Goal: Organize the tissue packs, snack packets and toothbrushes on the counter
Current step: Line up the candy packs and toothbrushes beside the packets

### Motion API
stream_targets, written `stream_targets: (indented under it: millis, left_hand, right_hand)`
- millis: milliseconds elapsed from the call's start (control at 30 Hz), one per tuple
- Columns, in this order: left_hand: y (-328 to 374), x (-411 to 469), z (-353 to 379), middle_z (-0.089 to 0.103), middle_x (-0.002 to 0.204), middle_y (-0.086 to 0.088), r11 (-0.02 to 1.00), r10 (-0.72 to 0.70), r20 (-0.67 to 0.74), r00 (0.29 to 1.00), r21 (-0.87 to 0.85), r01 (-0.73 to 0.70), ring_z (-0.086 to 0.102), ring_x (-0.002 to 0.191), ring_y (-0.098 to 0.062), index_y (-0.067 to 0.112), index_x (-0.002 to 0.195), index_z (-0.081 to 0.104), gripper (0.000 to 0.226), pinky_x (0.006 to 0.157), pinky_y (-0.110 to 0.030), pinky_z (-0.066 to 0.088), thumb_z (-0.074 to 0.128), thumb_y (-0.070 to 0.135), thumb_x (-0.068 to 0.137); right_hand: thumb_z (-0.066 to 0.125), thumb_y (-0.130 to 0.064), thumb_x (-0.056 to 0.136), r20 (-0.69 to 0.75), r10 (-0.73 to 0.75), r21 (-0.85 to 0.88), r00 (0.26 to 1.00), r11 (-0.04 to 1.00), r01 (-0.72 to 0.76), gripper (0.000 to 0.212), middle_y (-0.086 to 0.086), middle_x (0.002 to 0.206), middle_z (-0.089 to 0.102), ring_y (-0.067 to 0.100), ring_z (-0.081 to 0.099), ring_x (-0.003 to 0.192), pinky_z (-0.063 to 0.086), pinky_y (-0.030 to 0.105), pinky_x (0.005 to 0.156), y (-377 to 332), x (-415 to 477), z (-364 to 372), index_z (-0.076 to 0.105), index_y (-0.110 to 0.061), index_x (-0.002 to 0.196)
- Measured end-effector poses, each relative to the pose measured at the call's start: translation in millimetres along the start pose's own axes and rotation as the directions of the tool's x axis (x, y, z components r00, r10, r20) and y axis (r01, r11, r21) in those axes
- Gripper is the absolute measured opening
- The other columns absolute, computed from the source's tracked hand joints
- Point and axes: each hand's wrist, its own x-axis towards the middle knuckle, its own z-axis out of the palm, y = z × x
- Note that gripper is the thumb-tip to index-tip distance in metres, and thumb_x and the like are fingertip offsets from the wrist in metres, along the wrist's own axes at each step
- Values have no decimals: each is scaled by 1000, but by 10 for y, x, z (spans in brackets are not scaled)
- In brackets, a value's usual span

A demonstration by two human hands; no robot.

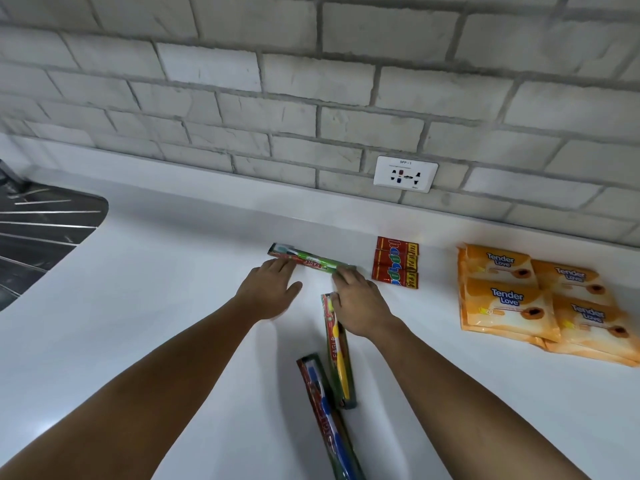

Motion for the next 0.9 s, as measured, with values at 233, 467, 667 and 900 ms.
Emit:
stream_targets:
  millis: [233, 467, 667, 900]
  left_hand:
    - [-31, 254, -88, 43, 157, -9, 1000, -22, 11, 1000, 3, 22, 44, 139, -32, 18, 154, 44, 61, 107, -47, 43, 33, 52, 104]
    - [18, 443, -91, 40, 160, -10, 998, -57, 21, 998, -1, 57, 42, 141, -32, 18, 156, 41, 65, 110, -48, 42, 32, 56, 104]
    - [24, 608, -116, 41, 159, -7, 998, -64, 13, 998, 17, 63, 41, 142, -31, 19, 153, 46, 63, 109, -47, 42, 35, 57, 104]
    - [44, 758, -98, 41, 159, -7, 997, -72, -1, 997, 10, 72, 45, 138, -32, 17, 153, 45, 64, 107, -46, 43, 37, 57, 104]
  right_hand:
    - [41, -30, 108, -11, -7, 14, 1000, 1000, 7, 47, 7, 163, 31, 24, 36, 148, 39, 45, 118, 39, 166, -19, 43, -10, 150]
    - [43, -27, 105, 1, 3, -42, 1000, 999, -3, 42, 16, 152, 38, 32, 55, 128, 50, 45, 106, 112, 298, -38, 46, -10, 144]
    - [37, -31, 107, 47, -4, -88, 999, 996, 9, 45, 13, 151, 40, 31, 49, 133, 46, 47, 108, 166, 389, -126, 44, -9, 146]
    - [36, -34, 107, 70, 26, -76, 997, 997, -21, 44, 11, 154, 34, 32, 46, 136, 45, 47, 108, 231, 507, -132, 45, -10, 144]
